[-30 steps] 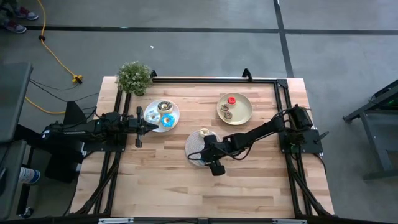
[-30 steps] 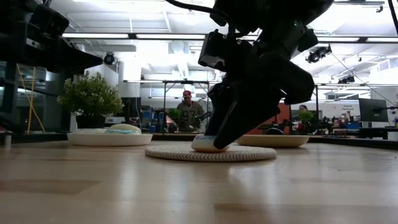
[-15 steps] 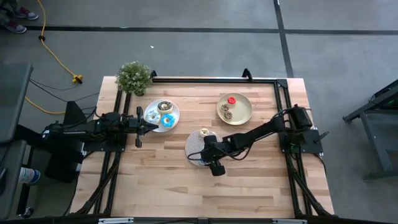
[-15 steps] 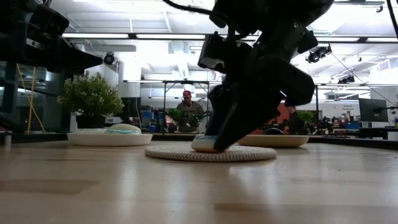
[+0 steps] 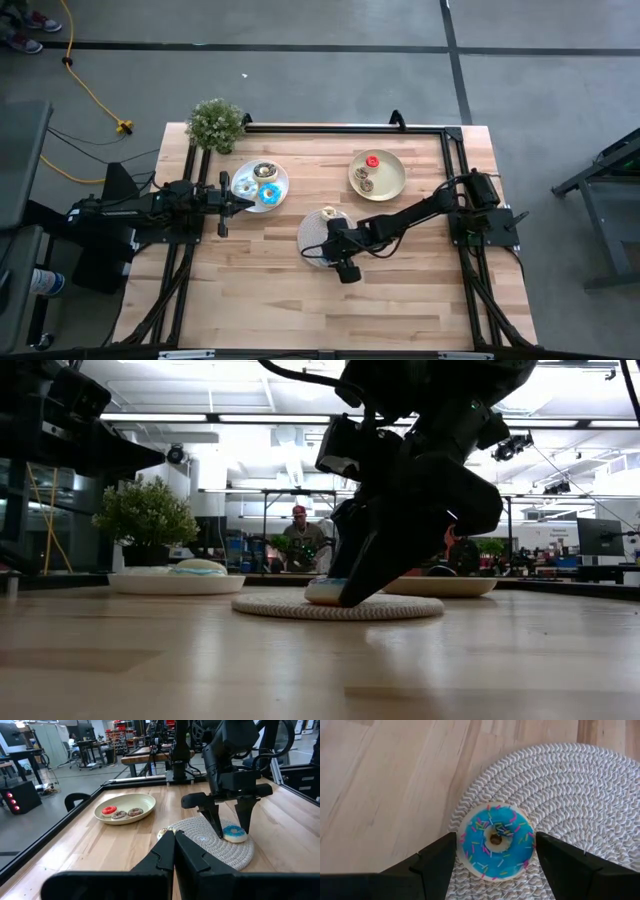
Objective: Pick & Place donuts
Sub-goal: Put the small light blue donut on the brown plate
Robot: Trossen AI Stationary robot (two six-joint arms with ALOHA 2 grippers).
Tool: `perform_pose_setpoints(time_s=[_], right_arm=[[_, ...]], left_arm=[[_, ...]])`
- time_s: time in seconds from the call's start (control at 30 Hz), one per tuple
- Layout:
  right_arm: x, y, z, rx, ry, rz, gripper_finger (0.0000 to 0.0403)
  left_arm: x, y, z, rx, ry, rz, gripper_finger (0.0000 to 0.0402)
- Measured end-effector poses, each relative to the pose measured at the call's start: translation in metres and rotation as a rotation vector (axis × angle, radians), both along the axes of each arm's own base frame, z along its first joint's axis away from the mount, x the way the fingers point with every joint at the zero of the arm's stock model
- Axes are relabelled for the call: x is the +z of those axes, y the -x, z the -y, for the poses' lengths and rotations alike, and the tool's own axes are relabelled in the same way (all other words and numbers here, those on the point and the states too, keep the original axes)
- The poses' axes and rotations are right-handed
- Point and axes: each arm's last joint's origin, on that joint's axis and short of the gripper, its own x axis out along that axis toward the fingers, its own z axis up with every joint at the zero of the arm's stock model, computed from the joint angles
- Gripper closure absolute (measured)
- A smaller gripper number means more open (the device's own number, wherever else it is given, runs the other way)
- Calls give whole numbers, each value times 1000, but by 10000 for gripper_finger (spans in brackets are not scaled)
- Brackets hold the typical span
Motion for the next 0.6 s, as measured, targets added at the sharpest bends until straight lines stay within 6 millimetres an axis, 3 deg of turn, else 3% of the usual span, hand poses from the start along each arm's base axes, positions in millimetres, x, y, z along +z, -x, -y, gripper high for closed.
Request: perform_pose_setpoints(time_s=[0.6], right_arm=[[0,0,0,1,-2,0,148]], left_arm=[[0,0,0,0,0,0,401]])
